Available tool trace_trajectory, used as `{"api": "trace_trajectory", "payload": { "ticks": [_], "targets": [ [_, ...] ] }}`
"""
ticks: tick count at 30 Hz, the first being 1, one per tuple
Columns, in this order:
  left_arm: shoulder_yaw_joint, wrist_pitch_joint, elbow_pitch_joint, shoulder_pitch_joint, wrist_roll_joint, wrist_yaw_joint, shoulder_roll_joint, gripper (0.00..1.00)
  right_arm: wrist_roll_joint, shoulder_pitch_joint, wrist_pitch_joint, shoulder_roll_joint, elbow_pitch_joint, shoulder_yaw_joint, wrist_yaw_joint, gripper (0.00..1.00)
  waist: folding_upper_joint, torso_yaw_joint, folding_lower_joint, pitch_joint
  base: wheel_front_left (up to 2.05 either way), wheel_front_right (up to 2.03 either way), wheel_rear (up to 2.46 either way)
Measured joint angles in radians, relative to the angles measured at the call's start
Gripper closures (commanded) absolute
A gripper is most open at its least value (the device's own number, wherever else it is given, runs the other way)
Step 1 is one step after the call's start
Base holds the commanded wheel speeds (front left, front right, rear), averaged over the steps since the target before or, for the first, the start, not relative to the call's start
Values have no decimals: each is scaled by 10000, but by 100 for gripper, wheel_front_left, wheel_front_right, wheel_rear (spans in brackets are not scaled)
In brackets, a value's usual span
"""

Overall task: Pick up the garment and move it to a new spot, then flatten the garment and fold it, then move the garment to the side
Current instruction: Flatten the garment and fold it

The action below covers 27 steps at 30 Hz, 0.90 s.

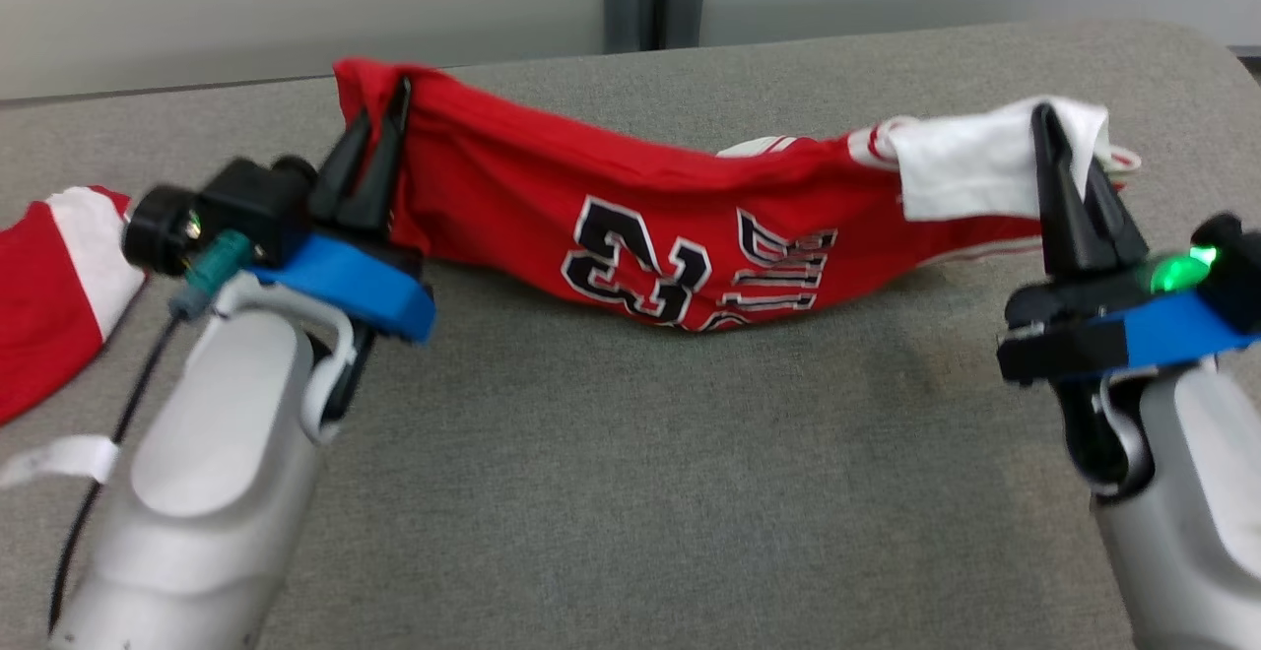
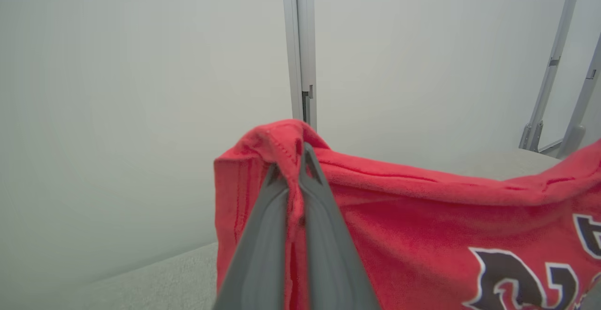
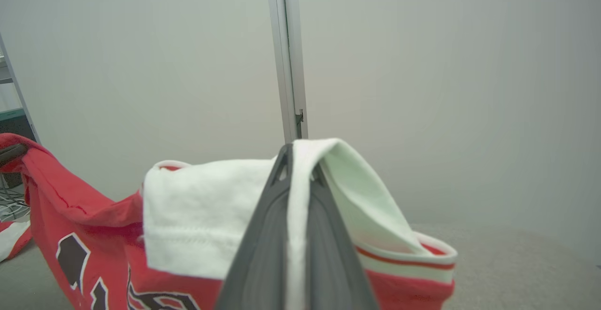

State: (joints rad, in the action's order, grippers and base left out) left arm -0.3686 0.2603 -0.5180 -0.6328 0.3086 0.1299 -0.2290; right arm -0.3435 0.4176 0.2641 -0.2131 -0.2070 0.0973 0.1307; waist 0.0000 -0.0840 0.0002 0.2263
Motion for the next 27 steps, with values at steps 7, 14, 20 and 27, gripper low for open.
{"api": "trace_trajectory", "payload": {
  "ticks": [7,14,20,27],
  "targets": [
    [-316,-391,-506,-3391,245,0,-685,100,-673,4314,-65,-313,-1170,614,0,100,0,-432,2,1269,0,0,0],
    [-890,-721,-1250,-6630,439,0,-1116,100,-1108,8520,-125,-512,-2924,905,0,100,0,-674,2,2319,0,0,0],
    [-1396,-629,-1958,-8641,792,2,-1172,100,-1129,10715,-71,-531,-3985,1005,0,100,0,-751,1,2516,0,0,0],
    [-1983,-284,-2506,-9350,1434,2,-1087,100,-1254,11522,-25,-533,-4477,1373,0,100,0,-809,-3,2486,0,0,0]
  ]
}}
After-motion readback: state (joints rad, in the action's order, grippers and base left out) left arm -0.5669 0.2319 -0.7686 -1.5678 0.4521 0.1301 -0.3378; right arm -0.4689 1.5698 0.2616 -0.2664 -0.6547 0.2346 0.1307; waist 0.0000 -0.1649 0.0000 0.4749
